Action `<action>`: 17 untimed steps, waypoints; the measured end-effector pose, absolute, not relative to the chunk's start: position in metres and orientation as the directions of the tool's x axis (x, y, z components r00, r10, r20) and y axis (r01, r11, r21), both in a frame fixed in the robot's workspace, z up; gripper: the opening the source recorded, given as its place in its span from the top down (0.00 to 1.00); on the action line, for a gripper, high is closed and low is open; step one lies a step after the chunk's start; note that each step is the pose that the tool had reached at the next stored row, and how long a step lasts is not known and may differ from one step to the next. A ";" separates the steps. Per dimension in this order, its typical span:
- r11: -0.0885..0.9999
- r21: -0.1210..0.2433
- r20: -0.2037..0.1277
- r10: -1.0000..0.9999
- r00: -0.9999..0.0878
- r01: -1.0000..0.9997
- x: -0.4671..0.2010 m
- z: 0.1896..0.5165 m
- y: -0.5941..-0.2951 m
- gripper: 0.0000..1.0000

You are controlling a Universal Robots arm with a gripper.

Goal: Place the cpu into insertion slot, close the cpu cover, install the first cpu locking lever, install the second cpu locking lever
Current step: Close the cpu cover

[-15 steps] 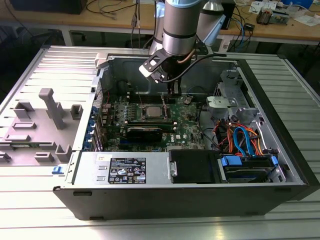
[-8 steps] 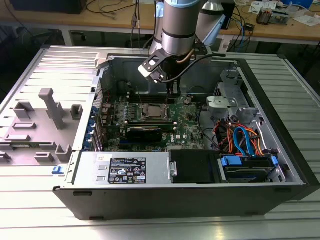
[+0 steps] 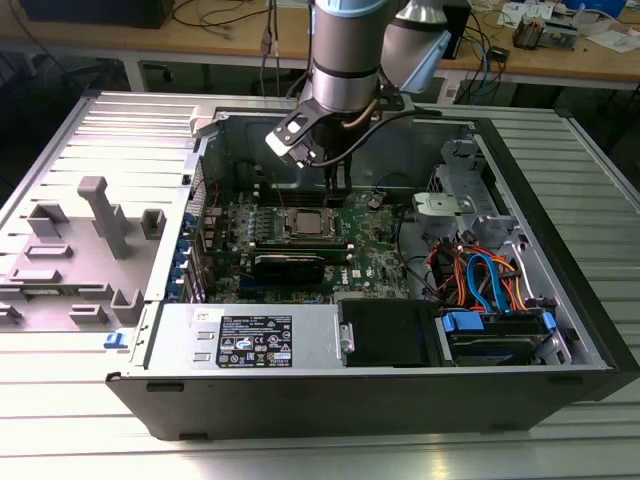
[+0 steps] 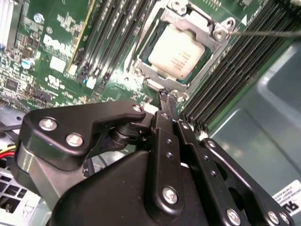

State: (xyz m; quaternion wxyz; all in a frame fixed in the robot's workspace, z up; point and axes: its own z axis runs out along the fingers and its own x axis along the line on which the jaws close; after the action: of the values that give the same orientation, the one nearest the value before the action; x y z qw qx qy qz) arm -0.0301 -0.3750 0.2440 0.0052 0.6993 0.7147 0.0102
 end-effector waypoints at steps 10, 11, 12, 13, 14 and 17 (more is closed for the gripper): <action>0.022 0.022 0.007 1.000 -0.022 1.000 -0.038 0.243 -0.377 0.89; 0.022 0.022 0.007 1.000 -0.022 1.000 -0.038 0.243 -0.377 0.89; 0.022 0.022 0.007 1.000 -0.022 1.000 -0.039 0.242 -0.377 0.89; 0.022 0.022 0.007 1.000 -0.022 1.000 -0.039 0.242 -0.377 0.89; 0.022 0.022 0.007 1.000 -0.022 1.000 -0.039 0.242 -0.377 0.89; 0.022 0.022 0.007 1.000 -0.022 1.000 -0.039 0.242 -0.377 0.89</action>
State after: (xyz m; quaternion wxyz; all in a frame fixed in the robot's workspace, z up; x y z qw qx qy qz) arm -0.0394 -0.3773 0.2417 0.0050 0.6992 0.7148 0.0105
